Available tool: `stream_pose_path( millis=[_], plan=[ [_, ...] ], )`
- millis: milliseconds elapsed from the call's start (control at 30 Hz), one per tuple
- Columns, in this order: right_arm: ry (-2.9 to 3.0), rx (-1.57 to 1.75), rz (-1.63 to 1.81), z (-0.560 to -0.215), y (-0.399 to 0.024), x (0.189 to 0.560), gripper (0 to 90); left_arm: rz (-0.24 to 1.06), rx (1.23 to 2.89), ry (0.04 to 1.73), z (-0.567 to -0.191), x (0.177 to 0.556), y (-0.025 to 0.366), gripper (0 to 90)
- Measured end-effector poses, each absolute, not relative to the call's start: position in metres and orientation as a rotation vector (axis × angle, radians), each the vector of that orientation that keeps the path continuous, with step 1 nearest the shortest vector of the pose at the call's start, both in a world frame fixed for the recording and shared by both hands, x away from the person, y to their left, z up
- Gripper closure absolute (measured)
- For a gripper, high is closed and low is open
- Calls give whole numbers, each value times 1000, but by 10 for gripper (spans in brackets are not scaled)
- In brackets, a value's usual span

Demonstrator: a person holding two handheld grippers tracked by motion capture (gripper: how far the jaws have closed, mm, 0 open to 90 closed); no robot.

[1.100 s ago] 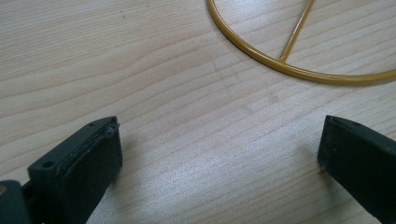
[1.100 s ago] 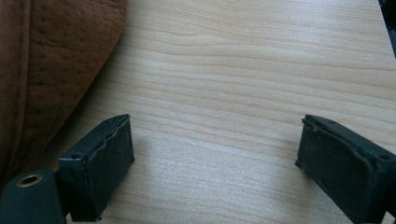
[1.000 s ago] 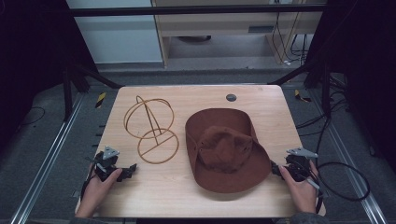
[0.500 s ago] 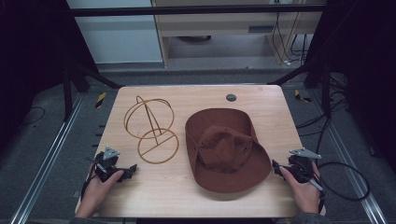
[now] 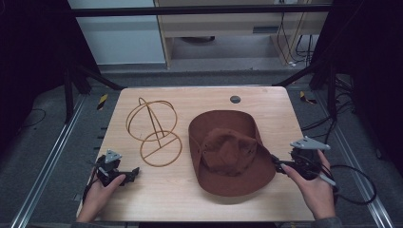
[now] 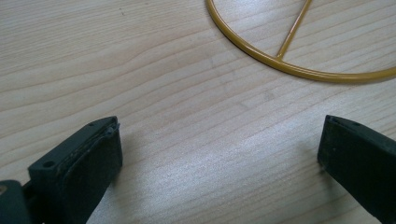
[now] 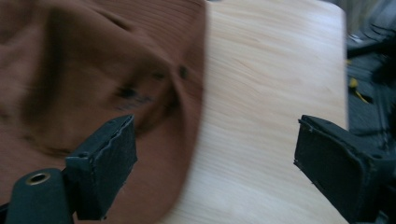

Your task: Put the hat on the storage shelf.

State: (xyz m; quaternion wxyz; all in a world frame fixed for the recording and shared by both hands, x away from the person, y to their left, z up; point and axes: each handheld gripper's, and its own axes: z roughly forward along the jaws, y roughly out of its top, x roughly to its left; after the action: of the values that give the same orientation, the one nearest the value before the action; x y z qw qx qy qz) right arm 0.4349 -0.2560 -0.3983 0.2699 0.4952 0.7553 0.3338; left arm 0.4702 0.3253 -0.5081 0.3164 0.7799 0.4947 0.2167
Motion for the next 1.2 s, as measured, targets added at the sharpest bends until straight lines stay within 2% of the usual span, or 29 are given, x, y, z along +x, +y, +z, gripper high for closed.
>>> stream_pose_path(
  millis=[133, 500, 1200],
  plan=[
    [2126, 1281, 896, -385, -236, 441, 96, 571, 2054, 1303, -508, 470, 325, 0],
    [2387, 1066, 876, -349, -176, 469, 127, 564, 2050, 1306, -508, 468, 323, 0],
    [2479, 1069, 853, -357, -153, 507, 204, 563, 2051, 1302, -508, 468, 322, 0]
  ],
)
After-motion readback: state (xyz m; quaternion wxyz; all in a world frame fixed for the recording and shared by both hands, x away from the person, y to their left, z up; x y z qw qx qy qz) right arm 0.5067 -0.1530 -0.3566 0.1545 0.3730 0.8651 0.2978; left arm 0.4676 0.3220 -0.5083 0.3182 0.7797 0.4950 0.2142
